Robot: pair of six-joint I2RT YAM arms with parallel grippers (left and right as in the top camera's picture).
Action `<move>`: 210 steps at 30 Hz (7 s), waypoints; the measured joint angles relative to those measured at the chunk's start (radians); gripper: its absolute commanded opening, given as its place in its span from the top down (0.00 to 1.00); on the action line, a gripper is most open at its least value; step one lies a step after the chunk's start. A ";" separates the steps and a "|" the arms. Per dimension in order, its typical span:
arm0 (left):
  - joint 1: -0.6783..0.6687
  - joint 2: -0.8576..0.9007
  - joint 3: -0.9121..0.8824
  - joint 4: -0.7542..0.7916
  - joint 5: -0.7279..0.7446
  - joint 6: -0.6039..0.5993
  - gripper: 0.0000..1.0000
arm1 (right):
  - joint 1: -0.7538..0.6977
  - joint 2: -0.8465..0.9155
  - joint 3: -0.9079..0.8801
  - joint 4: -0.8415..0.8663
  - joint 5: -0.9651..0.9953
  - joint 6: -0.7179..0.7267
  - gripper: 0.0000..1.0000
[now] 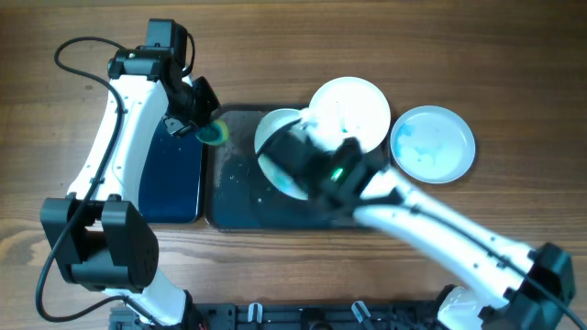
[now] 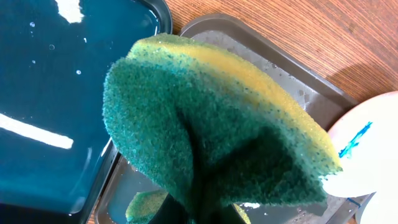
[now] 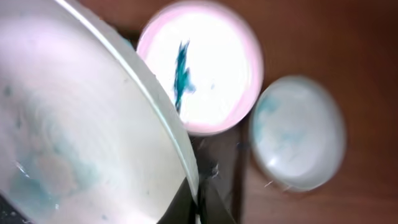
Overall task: Clean dirty plates on tray and stack at the side
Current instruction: 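Carry the plate right with the right gripper and stack it on the first, then grasp the last blue-stained plate with the right gripper, pull it center, then scrub the held plate with the sponge in the left gripper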
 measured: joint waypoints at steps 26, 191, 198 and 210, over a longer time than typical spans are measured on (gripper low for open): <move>0.000 0.000 0.000 0.017 0.000 0.000 0.96 | -1.209 0.002 -0.304 0.212 -0.629 -0.089 0.84; -0.336 0.006 -0.532 0.500 0.327 0.208 0.96 | -0.355 0.371 -0.147 0.381 -0.883 -0.079 0.96; -0.340 0.011 -0.539 0.554 0.253 0.125 0.96 | -0.359 0.371 -0.147 0.386 -0.883 -0.078 0.95; -0.348 0.001 -0.508 0.414 -0.377 -0.055 0.96 | -0.356 0.372 -0.147 0.406 -0.905 -0.074 0.96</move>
